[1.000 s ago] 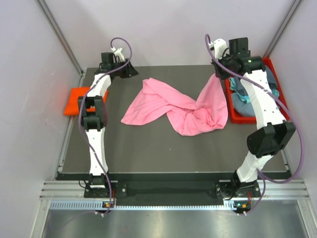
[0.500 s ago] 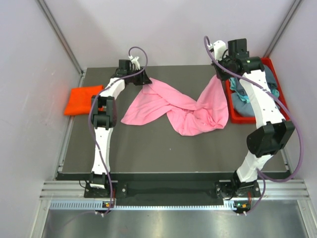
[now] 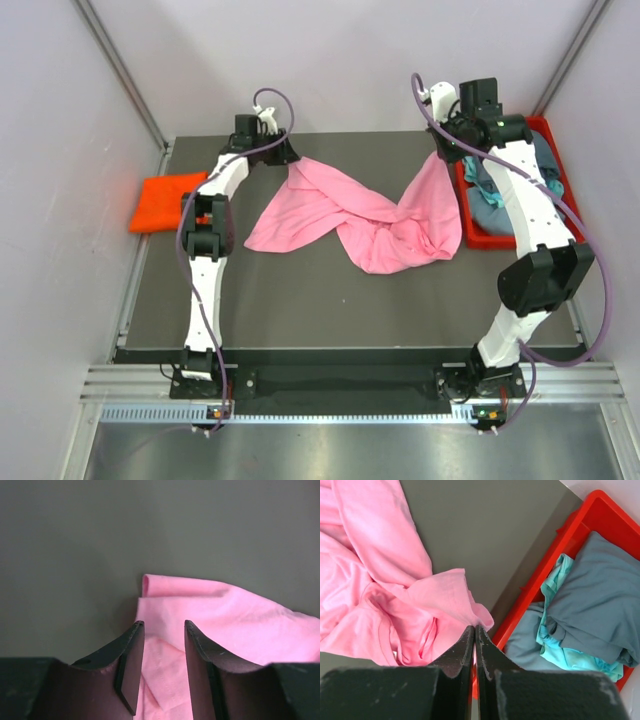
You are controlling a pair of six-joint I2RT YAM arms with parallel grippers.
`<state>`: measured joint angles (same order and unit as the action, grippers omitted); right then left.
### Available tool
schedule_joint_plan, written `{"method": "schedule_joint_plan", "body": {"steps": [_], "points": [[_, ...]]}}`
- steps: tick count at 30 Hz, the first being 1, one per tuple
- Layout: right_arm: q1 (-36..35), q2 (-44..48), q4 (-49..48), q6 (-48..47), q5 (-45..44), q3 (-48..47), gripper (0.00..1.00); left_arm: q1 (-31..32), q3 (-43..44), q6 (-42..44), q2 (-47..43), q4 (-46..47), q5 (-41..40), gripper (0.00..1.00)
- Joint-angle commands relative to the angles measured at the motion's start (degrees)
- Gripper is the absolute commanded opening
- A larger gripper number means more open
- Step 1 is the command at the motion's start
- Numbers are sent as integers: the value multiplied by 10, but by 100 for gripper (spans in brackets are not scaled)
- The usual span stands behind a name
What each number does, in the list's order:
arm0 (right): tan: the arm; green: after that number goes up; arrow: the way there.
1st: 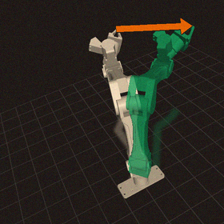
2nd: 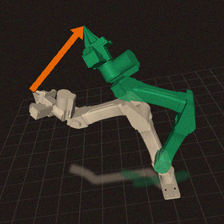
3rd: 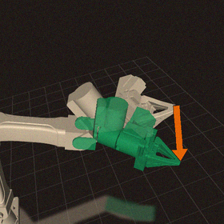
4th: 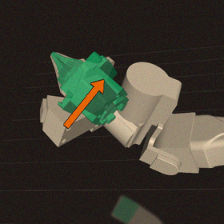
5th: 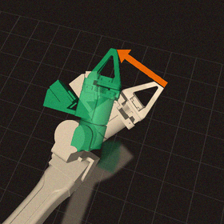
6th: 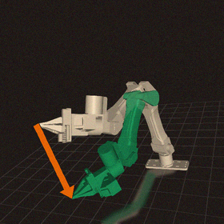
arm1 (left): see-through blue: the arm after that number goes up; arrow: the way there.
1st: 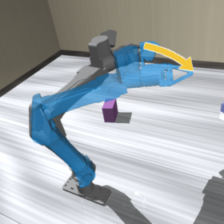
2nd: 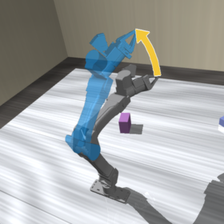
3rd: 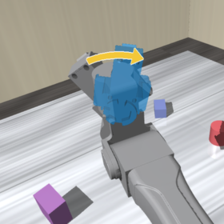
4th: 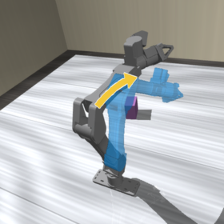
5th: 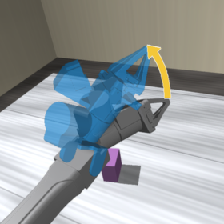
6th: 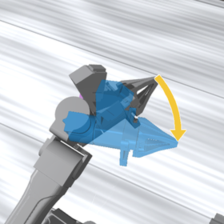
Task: Fold and stack the t-shirts
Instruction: Flatten the tshirt out
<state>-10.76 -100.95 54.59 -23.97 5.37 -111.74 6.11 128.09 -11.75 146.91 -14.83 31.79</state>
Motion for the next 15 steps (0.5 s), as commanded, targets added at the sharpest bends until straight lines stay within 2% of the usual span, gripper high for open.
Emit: {"method": "schedule_joint_plan", "body": {"steps": [1, 15], "points": [[-3, -6, -11, -2, -5, -9, 0, -12, 30, 19, 8, 29, -22, 43], [-5, -10, -11, -3, -5, -15, 0, -7, 21, 15, 7, 20, -20, 43]]}}
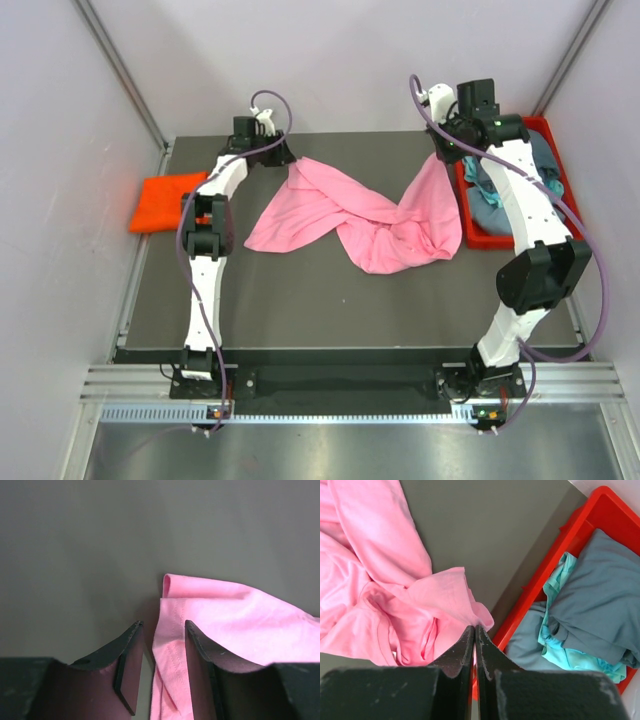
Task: Fold and stack the t-shirts
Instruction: Flatten the tshirt out
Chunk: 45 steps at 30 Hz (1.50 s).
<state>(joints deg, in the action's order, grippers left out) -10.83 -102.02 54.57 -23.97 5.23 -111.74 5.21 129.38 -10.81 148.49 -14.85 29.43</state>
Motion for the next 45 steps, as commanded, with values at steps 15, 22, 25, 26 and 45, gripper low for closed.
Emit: {"method": "schedule_joint_plan", "body": {"steps": [15, 22, 25, 26, 45], "points": [[-5, -6, -12, -3, -4, -20, 0, 6, 6, 4, -9, 17, 6, 33], [-4, -6, -12, -5, -5, -20, 0, 0, -13, -6, -33, 3, 29, 13], [-4, -7, -14, -4, -5, -19, 0, -8, -24, -9, -48, 4, 46, 5], [-4, -8, -14, -4, -4, -19, 0, -11, -25, -8, -50, 4, 48, 4], [25, -15, -80, 1, -87, -166, 0, -63, 12, -20, -219, 1, 75, 0]]}}
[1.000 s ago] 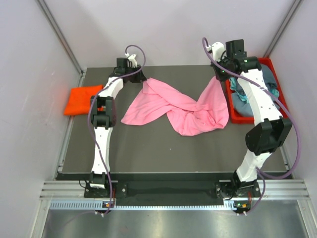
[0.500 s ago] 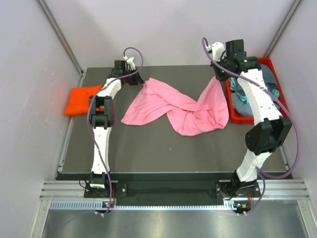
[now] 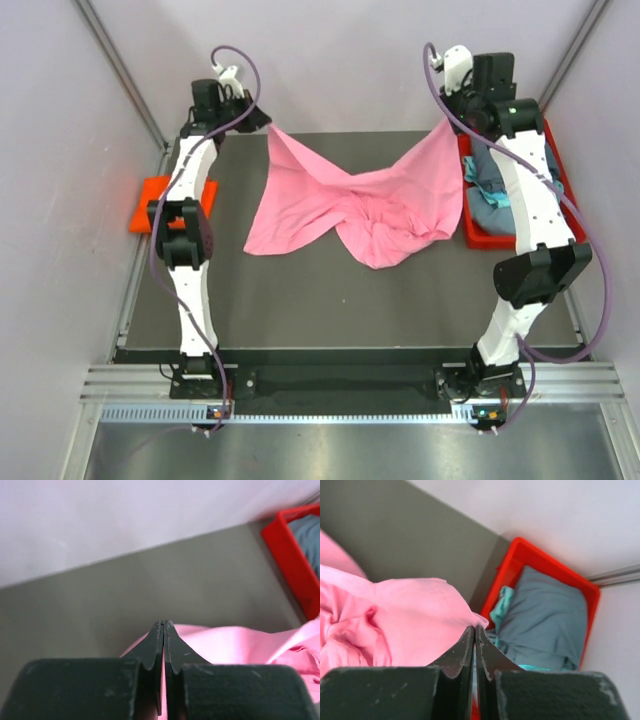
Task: Fold and stack the t-shirts
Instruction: Flatten the tshirt out
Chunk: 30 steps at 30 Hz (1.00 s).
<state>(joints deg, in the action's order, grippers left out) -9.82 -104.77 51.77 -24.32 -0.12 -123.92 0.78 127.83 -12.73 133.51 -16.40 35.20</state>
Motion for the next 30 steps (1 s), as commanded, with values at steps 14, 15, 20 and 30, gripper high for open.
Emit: {"method": "schedule_joint_plan", "body": {"steps": [14, 15, 20, 30], "points": [[42, 188, -196, 26, -47, -10, 0, -70, 4, 17, -262, -28, 40, 0], [42, 199, -212, 26, -48, -4, 0, -75, -8, 18, -274, -31, 43, 0], [43, 274, -233, 30, -48, 35, 0, -84, -25, 3, -352, -44, 58, 0], [45, 462, -238, 66, -18, 236, 0, -85, -85, 52, -543, -119, 19, 0]]}}
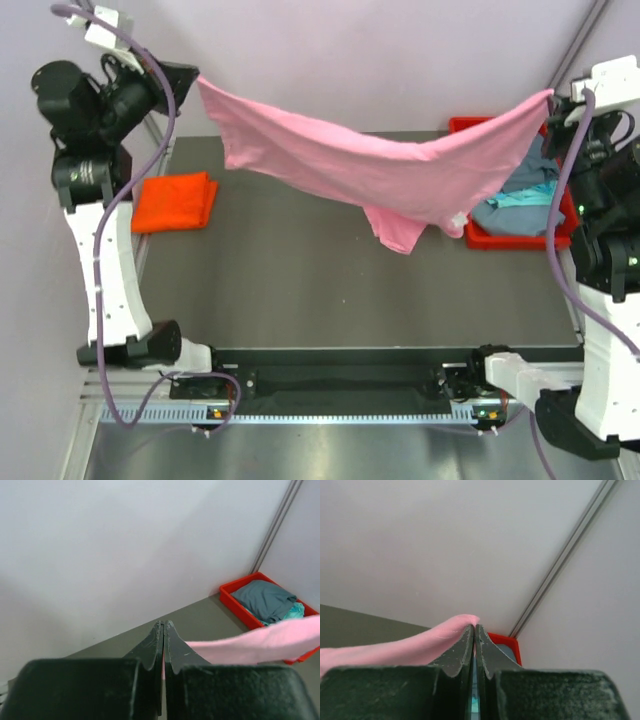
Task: Fold and stack the t-shirts
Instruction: Flatten the tshirt out
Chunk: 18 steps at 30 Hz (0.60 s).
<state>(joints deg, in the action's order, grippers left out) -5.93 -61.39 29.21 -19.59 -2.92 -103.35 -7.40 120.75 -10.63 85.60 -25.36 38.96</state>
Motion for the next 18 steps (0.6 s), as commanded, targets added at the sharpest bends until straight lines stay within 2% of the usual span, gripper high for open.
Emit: {"method": "schedule_joint_plan", "body": {"steps": [1, 10, 13, 18], "points": [[6, 55, -10, 21, 12, 37, 0, -4, -22, 38, -79, -37, -24, 0], [6, 146, 91, 48, 53, -47, 0, -4, -36, 127, -218, -182, -35, 0], [6, 159, 120, 67, 63, -101, 0, -4, -24, 125, -263, -186, -47, 0], [6, 130, 165, 71, 58, -271, 0, -4, 38, 130, -282, -202, -72, 0]]}}
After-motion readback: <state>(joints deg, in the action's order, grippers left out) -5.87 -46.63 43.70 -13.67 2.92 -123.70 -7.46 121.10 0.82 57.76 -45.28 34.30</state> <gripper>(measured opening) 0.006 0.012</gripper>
